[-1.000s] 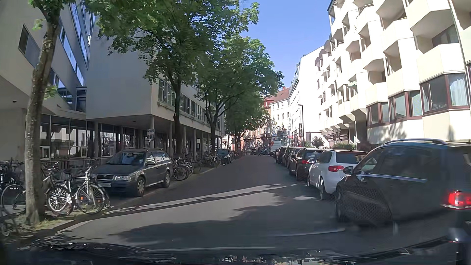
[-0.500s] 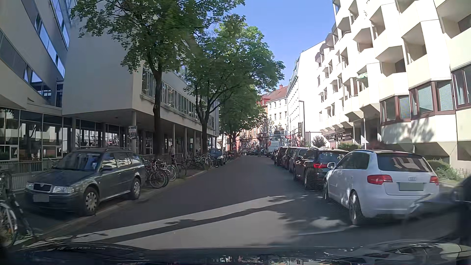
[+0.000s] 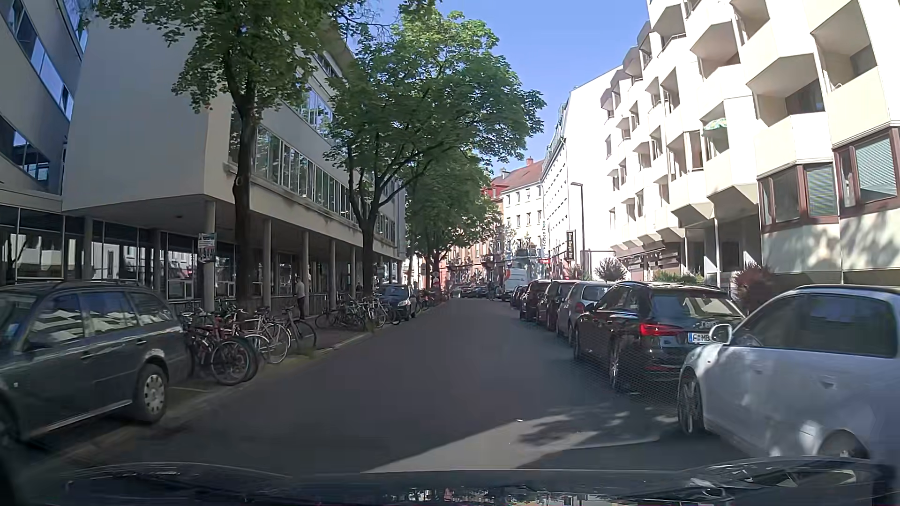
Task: Follow the waypoints while adhering to traffic rules and regulations
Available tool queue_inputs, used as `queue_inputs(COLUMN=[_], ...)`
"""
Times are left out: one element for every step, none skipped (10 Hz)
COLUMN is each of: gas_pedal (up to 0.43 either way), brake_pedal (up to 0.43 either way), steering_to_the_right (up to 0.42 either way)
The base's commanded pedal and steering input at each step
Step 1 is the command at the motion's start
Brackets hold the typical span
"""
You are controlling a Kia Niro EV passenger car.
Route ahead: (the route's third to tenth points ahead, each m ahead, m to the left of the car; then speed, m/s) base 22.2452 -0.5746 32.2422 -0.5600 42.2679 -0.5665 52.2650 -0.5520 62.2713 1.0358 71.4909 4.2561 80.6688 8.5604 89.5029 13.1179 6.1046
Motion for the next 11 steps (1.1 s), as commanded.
queue_inputs(gas_pedal=[0.079, 0.079, 0.079, 0.079, 0.079, 0.079, 0.079, 0.079, 0.079, 0.079, 0.079], brake_pedal=[0.0, 0.0, 0.0, 0.0, 0.0, 0.0, 0.0, 0.0, 0.0, 0.0, 0.0], steering_to_the_right=[0.026, 0.025, 0.024, 0.021, 0.02, 0.019, 0.018, 0.015, 0.011, 0.009, 0.006])
